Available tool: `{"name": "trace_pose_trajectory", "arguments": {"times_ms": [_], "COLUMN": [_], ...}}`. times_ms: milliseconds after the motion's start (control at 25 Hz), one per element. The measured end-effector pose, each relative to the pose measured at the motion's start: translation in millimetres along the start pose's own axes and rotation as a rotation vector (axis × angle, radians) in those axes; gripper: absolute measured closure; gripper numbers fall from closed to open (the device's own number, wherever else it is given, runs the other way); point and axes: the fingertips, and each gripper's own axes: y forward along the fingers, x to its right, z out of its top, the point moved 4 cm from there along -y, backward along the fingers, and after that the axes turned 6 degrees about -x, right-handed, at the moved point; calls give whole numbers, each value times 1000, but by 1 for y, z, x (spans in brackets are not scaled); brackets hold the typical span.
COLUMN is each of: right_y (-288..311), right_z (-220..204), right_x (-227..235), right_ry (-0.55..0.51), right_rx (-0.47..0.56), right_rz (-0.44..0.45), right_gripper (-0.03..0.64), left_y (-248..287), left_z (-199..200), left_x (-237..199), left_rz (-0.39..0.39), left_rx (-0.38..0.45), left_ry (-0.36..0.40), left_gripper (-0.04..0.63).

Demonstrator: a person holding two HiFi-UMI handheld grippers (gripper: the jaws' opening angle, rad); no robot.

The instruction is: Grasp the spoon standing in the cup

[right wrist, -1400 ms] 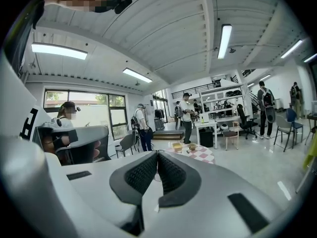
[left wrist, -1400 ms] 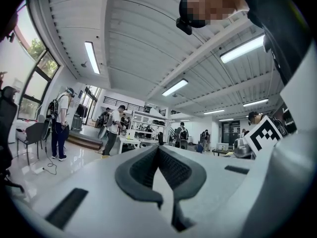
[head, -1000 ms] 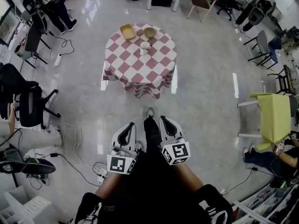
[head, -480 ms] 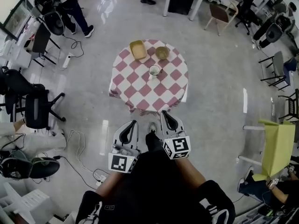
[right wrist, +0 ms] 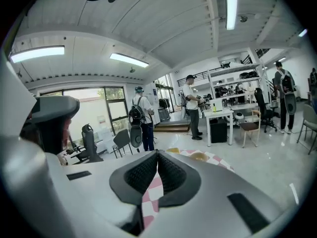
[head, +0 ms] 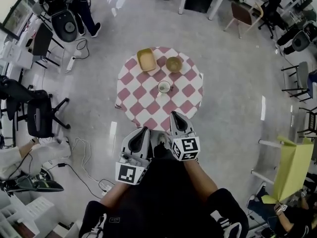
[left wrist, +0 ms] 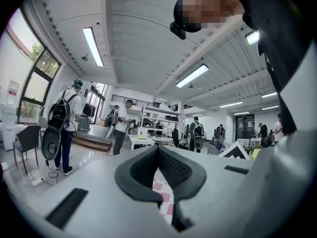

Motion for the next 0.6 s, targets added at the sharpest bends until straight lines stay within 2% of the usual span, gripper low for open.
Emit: {"name": "trace_pose_trajectory", "arguments": {"times_ms": [240, 360, 520, 600], "right_y": [58, 84, 122, 137], "right_z": [-5, -14, -27, -37], "right_x": [31, 42, 65, 75], "right_ry": [48, 87, 116, 151], "right_rx": [-78, -129, -194, -231], "right_rz": [-65, -101, -155, -177], "right_gripper": [589, 589, 586, 584], "left_y": [58, 80, 115, 128], "left_z": [5, 1, -2, -8], "left_x": [-42, -64, -92, -104], "left_rz": [-43, -85, -115, -136], "left_rx": [-16, -78, -97, -143], "left_ry": [-14, 27, -1, 19], "left_gripper": [588, 588, 588, 588]}}
